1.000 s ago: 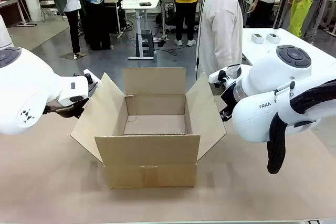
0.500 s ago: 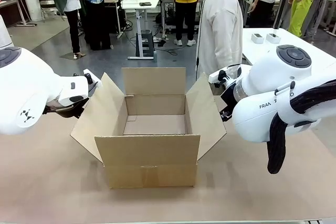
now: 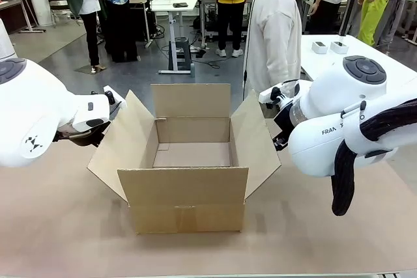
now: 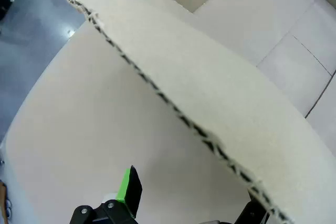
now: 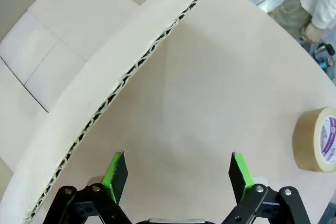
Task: Wrap the clocks to prevent damage.
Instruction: Open the side flaps of the Package Box.
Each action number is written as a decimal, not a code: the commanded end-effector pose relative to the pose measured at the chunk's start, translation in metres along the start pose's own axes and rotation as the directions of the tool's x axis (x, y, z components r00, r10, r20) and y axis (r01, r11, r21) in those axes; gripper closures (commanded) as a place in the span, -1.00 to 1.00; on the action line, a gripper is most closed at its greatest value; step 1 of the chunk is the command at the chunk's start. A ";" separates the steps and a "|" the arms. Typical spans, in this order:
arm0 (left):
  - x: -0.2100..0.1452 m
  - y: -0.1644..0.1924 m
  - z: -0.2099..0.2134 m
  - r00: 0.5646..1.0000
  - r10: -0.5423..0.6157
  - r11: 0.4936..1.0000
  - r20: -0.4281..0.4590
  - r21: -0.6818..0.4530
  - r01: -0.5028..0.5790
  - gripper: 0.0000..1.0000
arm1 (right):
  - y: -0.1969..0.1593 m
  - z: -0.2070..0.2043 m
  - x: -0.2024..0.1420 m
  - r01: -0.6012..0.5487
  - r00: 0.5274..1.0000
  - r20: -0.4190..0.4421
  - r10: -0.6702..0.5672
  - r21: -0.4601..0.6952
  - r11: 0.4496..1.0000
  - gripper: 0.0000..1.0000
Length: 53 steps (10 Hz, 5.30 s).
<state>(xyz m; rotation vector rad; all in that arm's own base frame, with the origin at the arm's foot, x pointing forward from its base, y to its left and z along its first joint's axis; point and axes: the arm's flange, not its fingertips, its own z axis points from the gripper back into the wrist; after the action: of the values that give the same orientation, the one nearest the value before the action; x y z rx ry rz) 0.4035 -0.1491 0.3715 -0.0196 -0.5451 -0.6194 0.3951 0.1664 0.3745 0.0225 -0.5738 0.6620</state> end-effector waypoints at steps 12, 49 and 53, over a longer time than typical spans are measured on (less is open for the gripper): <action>-0.009 0.014 0.288 0.923 -0.384 0.923 0.040 0.016 0.384 -0.99 | 0.024 0.297 0.023 -0.412 0.911 -0.033 0.411 -0.045 0.910 -1.00; -0.046 0.166 0.277 0.778 -0.348 0.712 0.522 -0.392 0.582 1.00 | -0.145 0.291 -0.033 -0.608 0.758 0.506 0.411 0.324 0.725 1.00; -0.044 0.164 0.278 0.786 -0.357 0.716 0.505 -0.392 0.577 1.00 | -0.145 0.291 -0.032 -0.591 0.773 0.490 0.403 0.325 0.739 1.00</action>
<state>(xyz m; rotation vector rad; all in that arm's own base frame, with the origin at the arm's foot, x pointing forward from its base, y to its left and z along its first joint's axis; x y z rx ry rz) 0.3294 0.0588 0.6098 -0.5673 -0.7750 -1.2869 0.3111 -0.0256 0.6256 0.4743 -0.7882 1.3552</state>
